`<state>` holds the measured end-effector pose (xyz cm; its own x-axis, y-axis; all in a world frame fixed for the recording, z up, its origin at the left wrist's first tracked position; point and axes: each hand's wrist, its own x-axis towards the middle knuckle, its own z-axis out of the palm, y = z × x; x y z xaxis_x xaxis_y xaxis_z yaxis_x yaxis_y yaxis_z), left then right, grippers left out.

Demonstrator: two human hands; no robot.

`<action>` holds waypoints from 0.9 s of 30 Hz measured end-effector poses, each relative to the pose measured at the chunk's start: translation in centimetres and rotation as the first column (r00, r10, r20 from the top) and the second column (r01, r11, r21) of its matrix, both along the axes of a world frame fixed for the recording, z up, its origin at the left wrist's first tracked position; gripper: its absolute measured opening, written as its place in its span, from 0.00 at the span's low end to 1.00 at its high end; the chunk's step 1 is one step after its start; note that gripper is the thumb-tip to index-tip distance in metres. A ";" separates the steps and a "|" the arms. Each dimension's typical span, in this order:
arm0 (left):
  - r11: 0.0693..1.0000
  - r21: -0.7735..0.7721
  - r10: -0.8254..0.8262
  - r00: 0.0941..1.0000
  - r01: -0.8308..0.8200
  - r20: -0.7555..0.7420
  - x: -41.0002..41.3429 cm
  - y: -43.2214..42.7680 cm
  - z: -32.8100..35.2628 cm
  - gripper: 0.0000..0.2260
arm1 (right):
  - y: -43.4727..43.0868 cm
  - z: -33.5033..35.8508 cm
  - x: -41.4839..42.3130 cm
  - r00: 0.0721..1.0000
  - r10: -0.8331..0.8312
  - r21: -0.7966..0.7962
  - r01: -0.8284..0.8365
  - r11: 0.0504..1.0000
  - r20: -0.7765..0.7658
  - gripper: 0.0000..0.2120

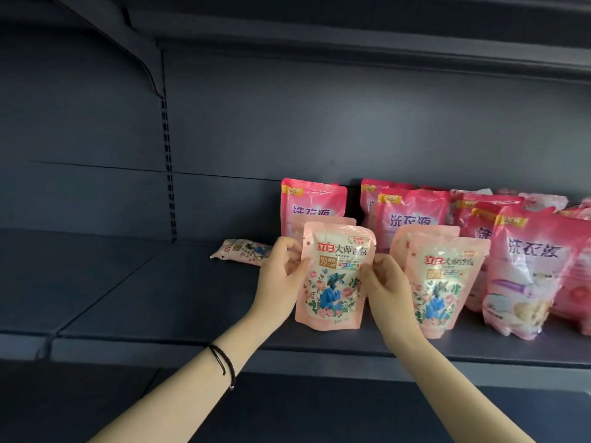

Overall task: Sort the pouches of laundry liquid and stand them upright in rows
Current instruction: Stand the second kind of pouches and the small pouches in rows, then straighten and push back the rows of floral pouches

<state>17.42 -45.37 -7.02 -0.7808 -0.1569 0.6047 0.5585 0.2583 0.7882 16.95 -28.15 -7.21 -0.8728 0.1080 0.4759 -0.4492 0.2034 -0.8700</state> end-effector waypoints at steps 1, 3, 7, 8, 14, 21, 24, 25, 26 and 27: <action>1.000 -0.018 -0.004 1.000 0.005 0.006 0.1 0.1 0.1 0.10 | 0.3 0.0 0.1 1.000 0.005 0.007 -0.005 1.000 -0.007 0.04; 0.998 -0.047 -0.036 0.998 0.038 0.042 0.2 -0.2 0.3 0.09 | 0.6 0.7 0.2 0.999 0.011 0.020 -0.010 1.000 -0.043 0.05; 0.991 -0.136 0.010 0.996 0.002 0.093 0.7 -2.7 1.6 0.06 | 1.0 4.4 0.4 0.965 -0.008 0.127 0.042 0.991 -0.260 0.10; 0.985 -0.170 0.035 0.996 -0.021 0.082 0.8 -3.7 2.1 0.04 | 1.0 5.7 0.5 0.943 0.005 0.205 0.067 0.976 -0.333 0.11; 0.424 -0.856 0.263 0.944 -0.297 -0.197 1.4 -10.5 6.3 0.12 | -2.1 13.2 0.1 0.719 0.135 0.604 0.448 0.659 -0.682 0.07; -0.090 -0.916 0.164 0.901 -0.390 -0.400 -0.9 -17.3 6.8 0.18 | -8.9 15.0 -2.4 0.771 0.418 0.877 0.435 0.205 -0.480 0.15; -0.108 -0.919 0.174 0.903 -0.379 -0.393 -2.6 -20.1 6.3 0.19 | -12.5 14.2 -3.6 0.853 0.442 0.936 0.344 -0.077 -0.277 0.18; -0.113 -0.923 0.178 0.907 -0.367 -0.382 -3.2 -20.9 6.0 0.19 | -13.8 13.7 -4.0 0.876 0.427 0.937 0.314 -0.151 -0.224 0.18; -0.115 -0.929 0.183 0.912 -0.352 -0.368 -3.9 -21.7 5.6 0.19 | -15.2 13.1 -4.5 0.893 0.411 0.935 0.287 -0.207 -0.184 0.18; -0.113 -0.935 0.189 0.917 -0.335 -0.351 -4.5 -22.5 5.1 0.19 | -16.6 12.5 -5.1 0.906 0.395 0.932 0.264 -0.248 -0.152 0.18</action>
<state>12.87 -67.86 -1.88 -0.7946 0.4596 0.3968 0.2547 0.8455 -0.4693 11.84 -44.75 5.28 -0.6054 -0.7922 0.0766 -0.6406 0.5421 0.5439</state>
